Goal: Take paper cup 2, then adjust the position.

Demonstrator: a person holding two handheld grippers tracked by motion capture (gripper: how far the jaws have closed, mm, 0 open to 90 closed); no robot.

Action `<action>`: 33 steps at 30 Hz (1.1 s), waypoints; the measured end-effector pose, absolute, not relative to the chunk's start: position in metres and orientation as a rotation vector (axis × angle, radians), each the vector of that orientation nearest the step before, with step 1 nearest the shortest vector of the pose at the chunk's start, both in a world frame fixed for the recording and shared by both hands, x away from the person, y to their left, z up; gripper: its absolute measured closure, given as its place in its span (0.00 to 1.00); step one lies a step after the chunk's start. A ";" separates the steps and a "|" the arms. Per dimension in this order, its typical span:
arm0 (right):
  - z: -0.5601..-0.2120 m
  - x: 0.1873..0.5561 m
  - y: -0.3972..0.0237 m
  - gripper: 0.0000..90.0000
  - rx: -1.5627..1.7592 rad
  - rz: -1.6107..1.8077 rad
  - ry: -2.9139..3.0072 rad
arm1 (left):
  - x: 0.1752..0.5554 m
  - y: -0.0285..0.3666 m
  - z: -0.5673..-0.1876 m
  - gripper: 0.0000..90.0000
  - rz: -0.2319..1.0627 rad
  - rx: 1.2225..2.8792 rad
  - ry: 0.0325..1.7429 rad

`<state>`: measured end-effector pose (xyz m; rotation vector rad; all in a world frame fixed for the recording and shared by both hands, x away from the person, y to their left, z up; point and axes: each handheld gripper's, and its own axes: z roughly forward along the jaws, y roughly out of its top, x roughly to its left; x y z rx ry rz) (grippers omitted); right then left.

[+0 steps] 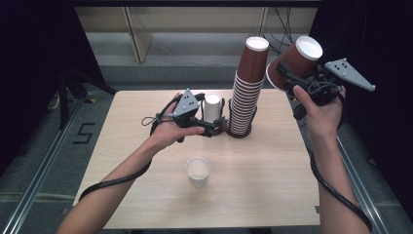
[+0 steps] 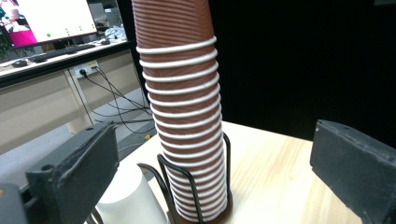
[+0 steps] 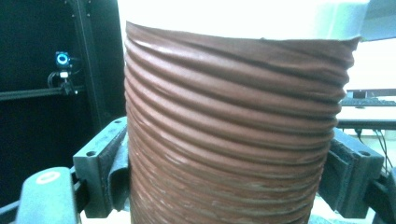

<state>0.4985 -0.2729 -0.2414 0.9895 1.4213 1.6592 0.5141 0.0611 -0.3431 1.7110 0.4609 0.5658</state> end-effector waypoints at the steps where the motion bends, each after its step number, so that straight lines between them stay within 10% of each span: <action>1: -0.245 0.497 -0.273 0.19 0.986 1.663 1.425 | 0.512 0.063 -0.345 0.01 0.567 1.714 0.460; 33: -0.399 0.455 -0.223 0.19 1.199 1.678 1.695 | 0.472 0.105 -0.396 0.01 0.550 1.729 0.516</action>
